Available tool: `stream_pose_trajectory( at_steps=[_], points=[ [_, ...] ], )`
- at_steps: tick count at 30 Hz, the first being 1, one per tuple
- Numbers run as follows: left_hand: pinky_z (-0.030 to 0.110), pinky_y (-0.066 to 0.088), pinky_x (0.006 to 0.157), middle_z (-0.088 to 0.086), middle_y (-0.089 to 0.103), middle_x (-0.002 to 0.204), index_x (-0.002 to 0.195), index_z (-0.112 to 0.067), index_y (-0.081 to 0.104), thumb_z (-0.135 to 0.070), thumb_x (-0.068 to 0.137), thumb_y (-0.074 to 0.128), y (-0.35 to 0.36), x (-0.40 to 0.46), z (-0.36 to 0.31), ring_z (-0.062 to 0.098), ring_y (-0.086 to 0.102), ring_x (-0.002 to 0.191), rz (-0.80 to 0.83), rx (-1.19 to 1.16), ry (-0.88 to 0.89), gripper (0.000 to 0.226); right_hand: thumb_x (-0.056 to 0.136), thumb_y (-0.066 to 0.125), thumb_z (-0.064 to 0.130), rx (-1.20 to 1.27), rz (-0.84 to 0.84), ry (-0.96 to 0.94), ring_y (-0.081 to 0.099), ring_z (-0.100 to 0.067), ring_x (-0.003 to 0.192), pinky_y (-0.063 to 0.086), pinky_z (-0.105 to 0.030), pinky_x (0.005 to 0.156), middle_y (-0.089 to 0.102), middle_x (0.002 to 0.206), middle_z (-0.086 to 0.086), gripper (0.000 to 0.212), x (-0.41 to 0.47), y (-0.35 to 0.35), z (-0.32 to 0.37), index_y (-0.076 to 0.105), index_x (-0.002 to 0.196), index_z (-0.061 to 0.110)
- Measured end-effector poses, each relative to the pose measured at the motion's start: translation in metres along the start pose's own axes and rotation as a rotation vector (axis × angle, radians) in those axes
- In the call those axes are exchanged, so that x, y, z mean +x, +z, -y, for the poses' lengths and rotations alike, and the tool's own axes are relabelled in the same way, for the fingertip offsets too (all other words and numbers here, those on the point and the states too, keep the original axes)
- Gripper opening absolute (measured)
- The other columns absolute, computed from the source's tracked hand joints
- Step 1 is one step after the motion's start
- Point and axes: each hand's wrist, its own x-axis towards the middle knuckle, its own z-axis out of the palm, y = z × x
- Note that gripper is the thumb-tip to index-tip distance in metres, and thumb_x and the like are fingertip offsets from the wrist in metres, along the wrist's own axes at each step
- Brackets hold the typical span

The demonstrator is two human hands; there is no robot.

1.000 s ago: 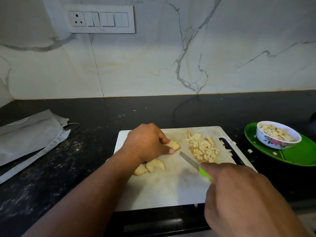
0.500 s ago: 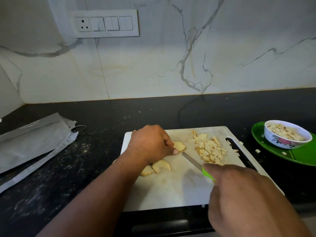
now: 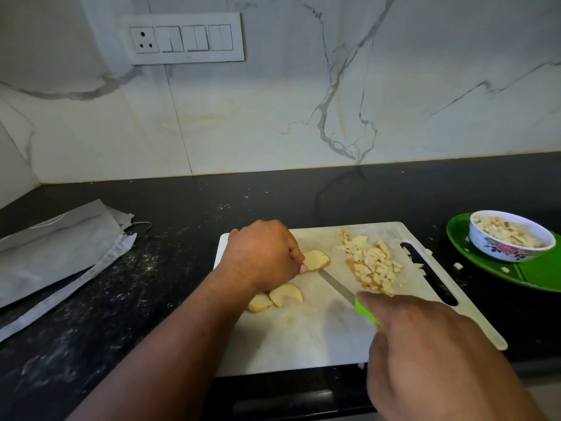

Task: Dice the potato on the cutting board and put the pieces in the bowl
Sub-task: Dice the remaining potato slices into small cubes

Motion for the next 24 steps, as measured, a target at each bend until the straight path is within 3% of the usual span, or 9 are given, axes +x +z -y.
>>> stream_pose_trajectory(
  at_steps=[6,10,14,21,24],
  points=[
    [0.035,0.061,0.085,-0.024,0.072,0.074,0.075,-0.038,0.079,-0.045,0.079,0.088,0.000,-0.003,-0.001,0.000,0.069,0.078,-0.032,-0.048,-0.021,0.011,0.091,0.050,0.027,-0.009,-0.127,0.026,0.060,-0.008,0.096,0.049,-0.019,0.081,0.062,0.112,0.011,0.049,0.026,0.020,0.013,0.047,0.140,0.031],
    [0.035,0.062,0.083,-0.024,0.072,0.074,0.076,-0.038,0.080,-0.044,0.079,0.088,0.002,0.000,0.000,0.001,0.069,0.077,-0.030,-0.061,-0.026,0.011,0.090,0.050,0.027,0.049,-0.049,0.024,0.059,-0.008,0.103,0.048,-0.021,0.085,0.056,0.116,0.013,0.059,0.013,0.026,0.007,0.033,0.146,0.033],
    [0.039,0.061,0.087,-0.025,0.072,0.074,0.075,-0.039,0.079,-0.046,0.078,0.088,0.003,0.003,0.003,0.001,0.069,0.078,-0.024,-0.061,-0.029,0.012,0.093,0.048,0.036,0.035,0.030,0.024,0.054,-0.005,0.117,0.042,-0.019,0.092,0.049,0.128,0.015,0.065,-0.005,0.010,0.003,0.019,0.151,0.041],
    [0.055,0.049,0.107,-0.024,0.072,0.081,0.073,-0.043,0.076,-0.046,0.084,0.081,0.000,-0.003,-0.002,0.004,0.066,0.089,-0.005,0.055,-0.004,0.013,0.089,0.050,0.023,0.018,-0.134,0.017,0.059,-0.009,0.095,0.046,-0.021,0.077,0.059,0.108,0.010,0.047,0.019,0.026,0.017,0.046,0.136,0.030],
    [0.057,0.048,0.109,-0.024,0.072,0.081,0.074,-0.043,0.076,-0.043,0.085,0.081,0.000,-0.001,-0.004,0.004,0.067,0.088,-0.034,0.047,-0.017,0.012,0.089,0.050,0.025,0.095,-0.077,0.022,0.058,-0.010,0.097,0.047,-0.022,0.080,0.055,0.109,0.012,0.052,0.013,0.033,0.012,0.039,0.140,0.033]
  ],
)
